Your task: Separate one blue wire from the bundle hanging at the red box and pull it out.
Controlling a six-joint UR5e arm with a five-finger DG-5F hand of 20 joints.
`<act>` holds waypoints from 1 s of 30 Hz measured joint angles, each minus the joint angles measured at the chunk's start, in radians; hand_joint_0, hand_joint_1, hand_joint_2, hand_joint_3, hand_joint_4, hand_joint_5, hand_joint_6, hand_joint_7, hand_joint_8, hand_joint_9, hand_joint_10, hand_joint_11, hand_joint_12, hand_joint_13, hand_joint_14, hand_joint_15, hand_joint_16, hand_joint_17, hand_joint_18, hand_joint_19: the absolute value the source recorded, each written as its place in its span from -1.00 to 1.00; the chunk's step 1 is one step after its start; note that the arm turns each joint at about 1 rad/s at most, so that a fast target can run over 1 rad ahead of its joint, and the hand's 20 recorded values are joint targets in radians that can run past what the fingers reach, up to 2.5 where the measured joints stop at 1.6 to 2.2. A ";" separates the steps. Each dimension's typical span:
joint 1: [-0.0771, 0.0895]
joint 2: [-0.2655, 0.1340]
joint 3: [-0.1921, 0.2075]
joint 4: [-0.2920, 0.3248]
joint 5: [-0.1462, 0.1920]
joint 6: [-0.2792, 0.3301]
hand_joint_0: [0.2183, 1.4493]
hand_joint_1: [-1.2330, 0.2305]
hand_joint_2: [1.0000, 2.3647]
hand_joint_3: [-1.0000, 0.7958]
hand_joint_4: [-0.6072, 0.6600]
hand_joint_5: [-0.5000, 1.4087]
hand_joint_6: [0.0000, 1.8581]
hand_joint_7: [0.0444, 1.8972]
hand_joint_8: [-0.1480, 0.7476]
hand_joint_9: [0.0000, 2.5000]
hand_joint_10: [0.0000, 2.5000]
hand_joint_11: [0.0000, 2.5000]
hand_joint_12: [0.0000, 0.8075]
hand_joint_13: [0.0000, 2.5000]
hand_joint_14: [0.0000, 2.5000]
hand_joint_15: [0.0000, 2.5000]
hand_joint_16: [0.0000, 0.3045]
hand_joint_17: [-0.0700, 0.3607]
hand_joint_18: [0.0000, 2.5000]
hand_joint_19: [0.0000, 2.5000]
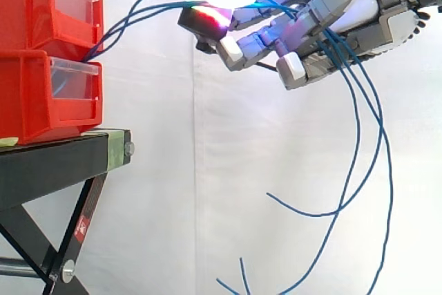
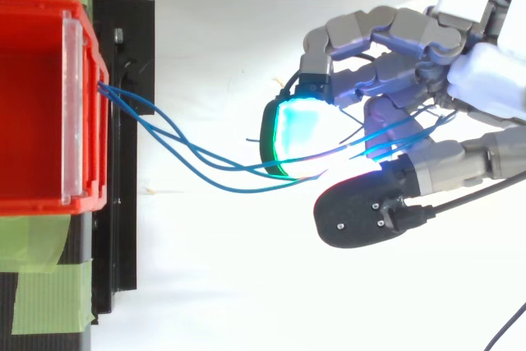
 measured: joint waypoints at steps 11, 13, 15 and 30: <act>0.000 0.000 0.001 0.000 0.000 -0.001 -0.53 -0.45 -1.00 -0.44 0.15 -0.72 -0.23 0.26 0.01 -0.51 -0.99 0.12 -0.10 -0.19 1.00 -0.74 -0.63 -0.09 -0.33 -0.05; 0.000 0.000 0.001 0.000 0.000 -0.001 -0.54 -0.36 -1.00 -0.44 0.14 -0.71 -0.23 0.26 0.02 -0.47 -0.99 0.11 -0.11 -0.17 1.00 -0.74 -0.63 -0.09 -0.31 -0.05; 0.000 0.000 0.001 0.000 0.000 -0.001 -0.54 -0.27 -1.00 -0.44 0.15 -0.70 -0.23 0.26 0.03 -0.46 -0.99 0.11 -0.12 -0.16 1.00 -0.74 -0.63 -0.09 -0.31 -0.05; 0.000 0.000 0.000 0.000 0.000 0.001 -0.39 -0.21 -1.00 -0.41 0.11 -0.68 -0.22 0.27 -0.02 -0.38 -0.99 0.11 -0.22 -0.13 1.00 -0.71 -0.68 -0.17 -0.30 -0.03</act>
